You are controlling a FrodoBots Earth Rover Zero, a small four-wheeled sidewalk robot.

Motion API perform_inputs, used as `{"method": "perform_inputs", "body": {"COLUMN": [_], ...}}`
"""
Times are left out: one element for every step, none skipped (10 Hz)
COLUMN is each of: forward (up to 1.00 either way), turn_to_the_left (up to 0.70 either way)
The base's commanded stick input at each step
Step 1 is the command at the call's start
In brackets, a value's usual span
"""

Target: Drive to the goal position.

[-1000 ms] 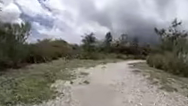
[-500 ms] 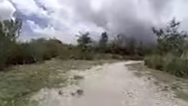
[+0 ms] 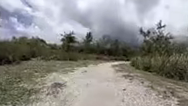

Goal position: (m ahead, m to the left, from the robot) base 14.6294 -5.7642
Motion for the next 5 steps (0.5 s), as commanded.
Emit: {"method": "perform_inputs", "body": {"forward": [0.85, 0.85, 0.85, 0.85, 0.85], "turn_to_the_left": [0.0, 0.0, 0.0, 0.0, 0.0]}}
